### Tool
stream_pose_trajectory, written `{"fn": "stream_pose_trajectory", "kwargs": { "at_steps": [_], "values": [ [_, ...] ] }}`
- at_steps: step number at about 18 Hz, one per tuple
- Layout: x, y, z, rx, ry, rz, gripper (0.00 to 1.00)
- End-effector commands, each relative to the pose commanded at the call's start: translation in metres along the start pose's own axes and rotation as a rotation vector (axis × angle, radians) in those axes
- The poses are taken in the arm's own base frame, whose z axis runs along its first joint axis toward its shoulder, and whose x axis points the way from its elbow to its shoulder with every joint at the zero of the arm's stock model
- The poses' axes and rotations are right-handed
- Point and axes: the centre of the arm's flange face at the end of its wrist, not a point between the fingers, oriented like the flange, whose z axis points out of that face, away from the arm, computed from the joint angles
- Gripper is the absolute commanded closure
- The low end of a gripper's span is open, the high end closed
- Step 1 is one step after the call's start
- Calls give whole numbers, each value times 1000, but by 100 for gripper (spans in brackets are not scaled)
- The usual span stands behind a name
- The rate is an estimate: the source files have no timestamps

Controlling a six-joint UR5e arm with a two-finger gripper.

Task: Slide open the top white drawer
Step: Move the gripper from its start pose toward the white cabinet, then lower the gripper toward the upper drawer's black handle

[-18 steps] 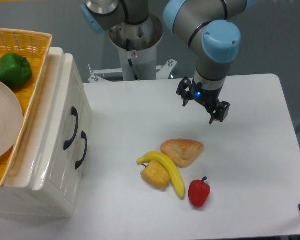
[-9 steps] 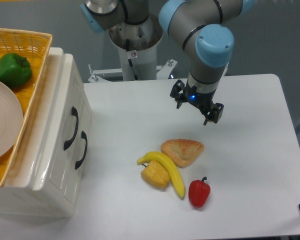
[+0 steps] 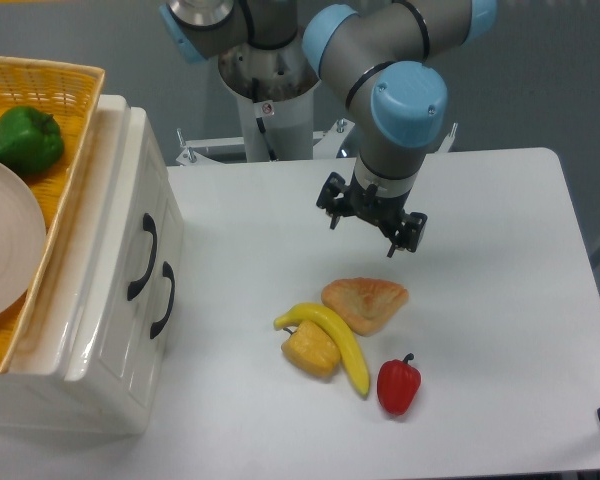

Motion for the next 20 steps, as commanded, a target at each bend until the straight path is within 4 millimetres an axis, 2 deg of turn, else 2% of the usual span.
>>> {"fn": "stream_pose_trajectory", "kwargs": {
  "at_steps": [3, 8, 13, 20],
  "values": [
    [7, -6, 5, -5, 13, -39, 0],
    [38, -30, 7, 23, 41, -151, 0],
    [45, -36, -5, 52, 52, -228, 0],
    [53, -42, -11, 54, 76, -371, 0]
  ]
}}
